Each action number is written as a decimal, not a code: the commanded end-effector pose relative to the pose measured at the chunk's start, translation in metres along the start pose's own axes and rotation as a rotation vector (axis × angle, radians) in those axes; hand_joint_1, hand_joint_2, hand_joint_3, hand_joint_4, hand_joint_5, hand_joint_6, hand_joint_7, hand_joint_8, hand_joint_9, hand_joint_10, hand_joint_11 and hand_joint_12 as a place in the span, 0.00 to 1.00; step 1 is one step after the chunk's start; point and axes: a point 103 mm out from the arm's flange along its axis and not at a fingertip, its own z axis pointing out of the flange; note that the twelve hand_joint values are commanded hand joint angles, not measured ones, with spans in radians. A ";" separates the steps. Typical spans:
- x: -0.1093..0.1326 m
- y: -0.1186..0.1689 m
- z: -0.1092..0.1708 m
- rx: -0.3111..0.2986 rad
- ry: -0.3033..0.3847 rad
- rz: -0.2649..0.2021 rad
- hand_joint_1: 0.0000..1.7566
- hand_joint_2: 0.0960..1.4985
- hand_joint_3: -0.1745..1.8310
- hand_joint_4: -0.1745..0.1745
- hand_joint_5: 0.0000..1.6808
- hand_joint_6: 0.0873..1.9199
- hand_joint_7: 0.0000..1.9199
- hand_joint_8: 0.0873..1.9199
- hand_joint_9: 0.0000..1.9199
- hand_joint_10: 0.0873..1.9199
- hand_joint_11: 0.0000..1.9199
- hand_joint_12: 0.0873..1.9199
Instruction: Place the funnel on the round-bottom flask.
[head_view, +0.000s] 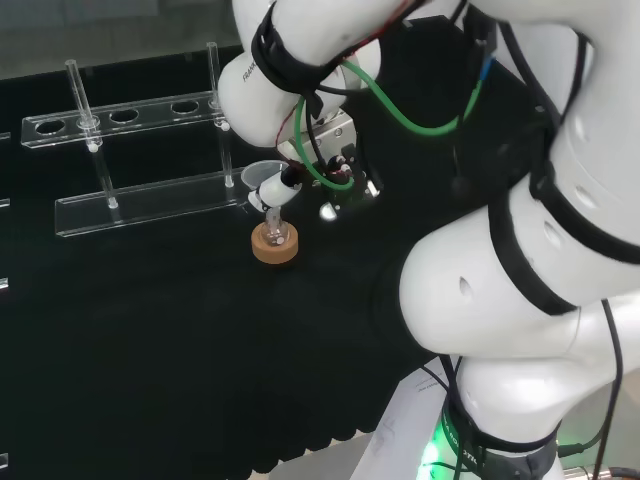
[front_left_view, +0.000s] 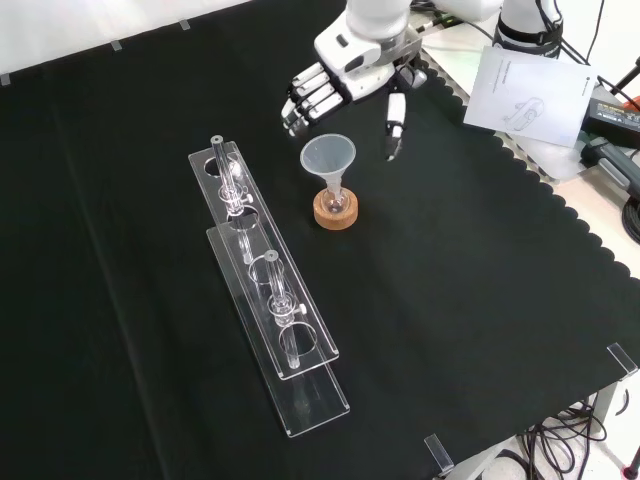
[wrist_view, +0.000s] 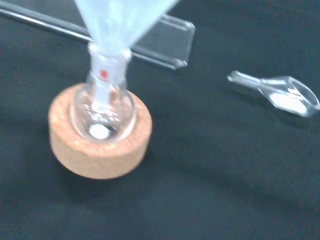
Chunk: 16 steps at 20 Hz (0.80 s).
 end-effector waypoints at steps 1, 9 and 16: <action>-0.007 -0.019 -0.024 -0.137 0.084 -0.117 0.14 0.34 0.12 0.31 0.00 0.00 0.01 0.00 0.00 0.40 0.04 0.79; -0.062 -0.022 -0.067 -0.112 0.169 -0.042 0.17 0.43 0.11 0.30 0.08 0.00 0.01 0.22 0.11 0.37 0.10 0.77; -0.101 -0.015 -0.074 -0.091 0.179 0.021 0.21 0.47 0.11 0.31 0.14 0.00 0.02 0.31 0.15 0.37 0.11 0.76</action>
